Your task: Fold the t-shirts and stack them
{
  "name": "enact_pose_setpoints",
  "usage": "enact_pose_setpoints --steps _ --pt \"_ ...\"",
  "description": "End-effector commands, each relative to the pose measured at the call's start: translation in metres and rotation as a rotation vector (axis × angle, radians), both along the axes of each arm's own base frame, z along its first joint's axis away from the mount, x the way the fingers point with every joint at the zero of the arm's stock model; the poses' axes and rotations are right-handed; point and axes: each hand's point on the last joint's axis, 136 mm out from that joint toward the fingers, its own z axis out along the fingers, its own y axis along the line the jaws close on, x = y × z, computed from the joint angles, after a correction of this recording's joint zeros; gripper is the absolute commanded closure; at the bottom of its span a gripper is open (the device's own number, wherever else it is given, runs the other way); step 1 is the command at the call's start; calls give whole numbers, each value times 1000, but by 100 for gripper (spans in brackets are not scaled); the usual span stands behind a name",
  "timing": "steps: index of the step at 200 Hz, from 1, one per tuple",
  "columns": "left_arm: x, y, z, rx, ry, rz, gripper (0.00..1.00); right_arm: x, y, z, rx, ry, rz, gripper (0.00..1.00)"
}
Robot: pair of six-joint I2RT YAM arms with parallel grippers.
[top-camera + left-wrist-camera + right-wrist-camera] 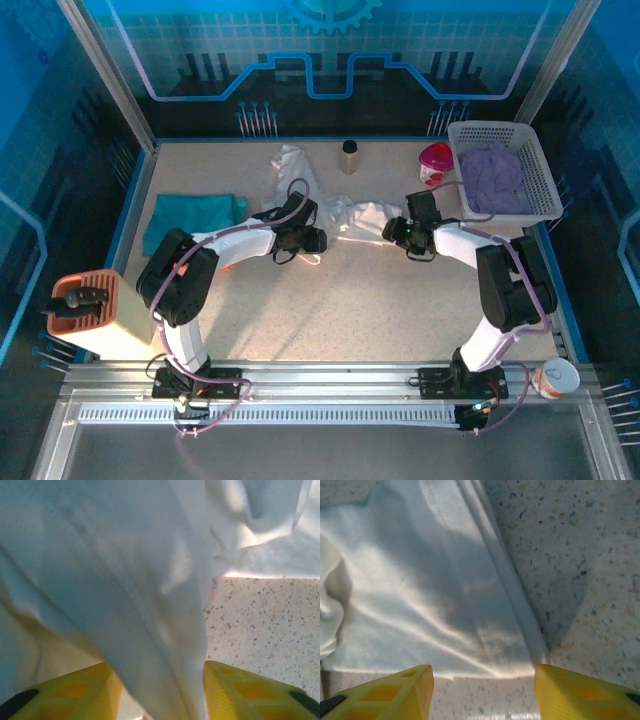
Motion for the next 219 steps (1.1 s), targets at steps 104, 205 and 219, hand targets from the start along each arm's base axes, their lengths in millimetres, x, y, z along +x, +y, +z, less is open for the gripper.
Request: enact_pose_setpoints --steps 104,205,219 --pt "-16 28 58 15 -22 -2 100 7 0 19 -11 -59 12 100" --pt "-54 80 200 77 -148 -23 94 -70 -69 150 -149 -350 -103 100" --pt "-52 85 215 70 -170 -14 92 -79 -80 167 -161 -393 -128 100"
